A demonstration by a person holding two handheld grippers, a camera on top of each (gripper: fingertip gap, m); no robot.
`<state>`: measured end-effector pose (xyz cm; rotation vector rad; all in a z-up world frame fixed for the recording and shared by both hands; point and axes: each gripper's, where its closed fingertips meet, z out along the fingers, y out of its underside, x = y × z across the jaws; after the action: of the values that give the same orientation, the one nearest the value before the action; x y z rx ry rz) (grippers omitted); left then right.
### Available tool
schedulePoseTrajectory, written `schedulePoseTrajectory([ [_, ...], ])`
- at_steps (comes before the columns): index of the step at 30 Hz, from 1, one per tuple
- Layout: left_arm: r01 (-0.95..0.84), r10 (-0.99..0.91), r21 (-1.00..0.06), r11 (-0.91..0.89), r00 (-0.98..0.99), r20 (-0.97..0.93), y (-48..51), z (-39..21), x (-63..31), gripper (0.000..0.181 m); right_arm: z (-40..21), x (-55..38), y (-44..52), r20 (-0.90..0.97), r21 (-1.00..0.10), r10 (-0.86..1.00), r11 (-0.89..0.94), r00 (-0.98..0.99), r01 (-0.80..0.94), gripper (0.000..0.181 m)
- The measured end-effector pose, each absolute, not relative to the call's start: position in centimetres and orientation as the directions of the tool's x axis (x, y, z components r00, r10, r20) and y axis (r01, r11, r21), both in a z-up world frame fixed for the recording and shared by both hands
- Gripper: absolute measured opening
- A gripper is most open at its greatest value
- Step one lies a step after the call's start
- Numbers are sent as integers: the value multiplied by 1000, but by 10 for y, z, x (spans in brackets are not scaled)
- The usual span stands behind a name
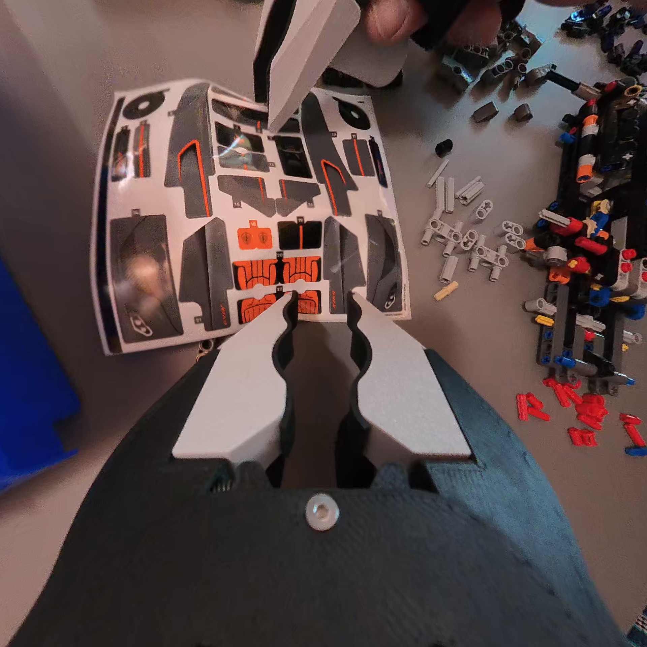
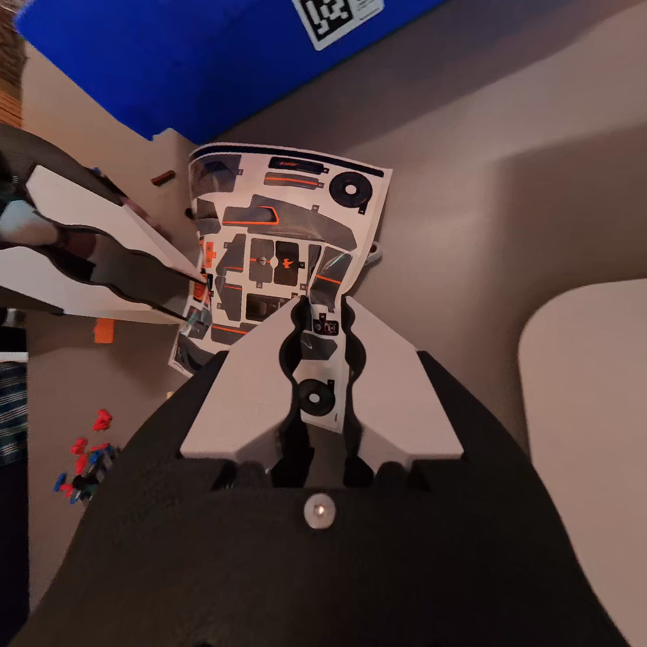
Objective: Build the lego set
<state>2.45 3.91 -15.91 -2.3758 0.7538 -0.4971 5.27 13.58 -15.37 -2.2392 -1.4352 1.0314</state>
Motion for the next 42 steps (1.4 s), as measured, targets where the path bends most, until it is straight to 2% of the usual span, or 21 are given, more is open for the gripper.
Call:
schedulePoseTrajectory([
  [9, -386, -623, -650, -654, 763, 174, 25, -154, 13, 35, -131, 42, 116, -369, -670, 918, -372, 148, 642, 1],
  [15, -332, -605, -700, -632, 776, 179, 14, -137, -9, 45, -98, 42, 96, -305, -751, 949, -288, 75, 594, 0],
  [19, -174, -549, -735, -655, 778, 305, 4, -120, -25, 60, -63, 48, 79, -282, -803, 959, -246, 18, 544, 0],
  [23, 130, -562, -741, -658, 570, 599, -6, -78, -20, 62, -34, 56, 62, -288, -830, 955, -214, -68, 516, 0],
  [25, 263, -592, -701, -663, 389, 706, -11, -50, -16, 58, -26, 59, 58, -273, -834, 957, -184, -100, 521, 0],
  [27, 313, -619, -658, -685, 225, 752, -21, -29, -9, 56, -21, 62, 51, -272, -829, 952, -158, -140, 536, 0],
  [29, 325, -622, -639, -697, 171, 764, -23, -23, -1, 51, -17, 62, 46, -265, -828, 947, -128, -180, 545, 0],
  [32, 311, -626, -625, -716, 110, 772, -29, -20, 12, 28, -17, 64, 39, -261, -812, 938, -85, -229, 578, 0],
  [34, 304, -645, -632, -713, 69, 761, -36, -16, 20, 1, -15, 61, 42, -272, -809, 939, -106, -209, 578, 2],
  [39, 438, -641, -630, -641, 146, 754, -25, -11, 17, 0, -4, 74, 75, -169, -826, 977, -210, 127, 523, 50],
  [42, 556, -635, -590, -585, 138, 760, -19, -3, 9, 0, 4, 93, 55, -206, -858, 949, -293, 241, 421, 56],
])
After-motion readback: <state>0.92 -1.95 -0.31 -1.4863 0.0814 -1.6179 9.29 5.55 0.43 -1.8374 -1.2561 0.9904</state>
